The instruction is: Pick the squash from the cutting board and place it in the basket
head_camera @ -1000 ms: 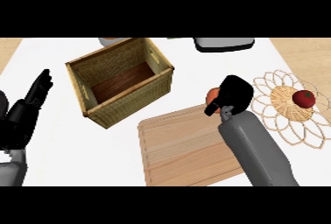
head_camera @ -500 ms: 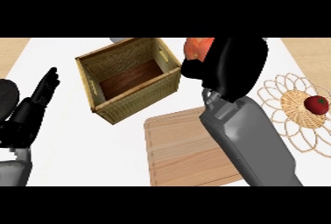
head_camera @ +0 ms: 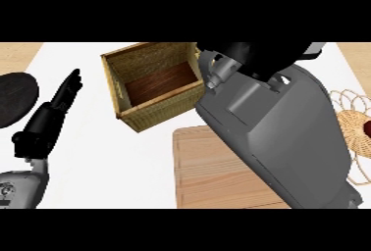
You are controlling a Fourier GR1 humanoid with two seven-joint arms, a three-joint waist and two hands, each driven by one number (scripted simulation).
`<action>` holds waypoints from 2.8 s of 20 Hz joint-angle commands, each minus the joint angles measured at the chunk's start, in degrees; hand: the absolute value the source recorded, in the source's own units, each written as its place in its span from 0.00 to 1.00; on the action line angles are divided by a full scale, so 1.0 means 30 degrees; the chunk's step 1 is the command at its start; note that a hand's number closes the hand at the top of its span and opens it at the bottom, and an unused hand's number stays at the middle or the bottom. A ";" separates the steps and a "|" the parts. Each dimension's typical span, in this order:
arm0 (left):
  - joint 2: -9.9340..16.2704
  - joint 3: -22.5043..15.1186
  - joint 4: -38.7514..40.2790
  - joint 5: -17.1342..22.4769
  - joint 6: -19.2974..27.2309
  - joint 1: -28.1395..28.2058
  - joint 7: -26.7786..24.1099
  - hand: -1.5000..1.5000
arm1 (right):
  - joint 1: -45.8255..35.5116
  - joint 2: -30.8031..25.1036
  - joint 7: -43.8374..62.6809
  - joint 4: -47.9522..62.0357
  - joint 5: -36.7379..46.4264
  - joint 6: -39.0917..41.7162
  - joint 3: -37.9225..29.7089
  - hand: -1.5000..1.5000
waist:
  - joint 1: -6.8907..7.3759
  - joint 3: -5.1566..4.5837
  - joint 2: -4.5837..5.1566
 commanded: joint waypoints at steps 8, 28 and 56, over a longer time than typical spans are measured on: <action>0.0033 0.0089 0.0909 0.0162 -0.0567 -0.1862 -0.0003 0.50 | -0.6087 0.0193 0.4577 0.7804 -0.2068 -0.0549 -0.3418 1.00 | 0.1004 -0.0032 0.0534; -0.0218 0.0027 0.1316 -0.0318 -0.0420 -0.1528 -0.0618 0.50 | -1.0584 0.0194 0.4669 1.9550 -0.3943 0.1377 -0.6802 1.00 | 0.0767 -0.0040 0.0338; -0.0001 0.0998 0.1061 -0.0158 -0.0285 -0.0304 -0.0291 0.50 | -1.0192 -0.1804 0.4255 1.7494 -0.0495 -1.1328 -0.7981 0.00 | -0.1010 0.0106 -0.0185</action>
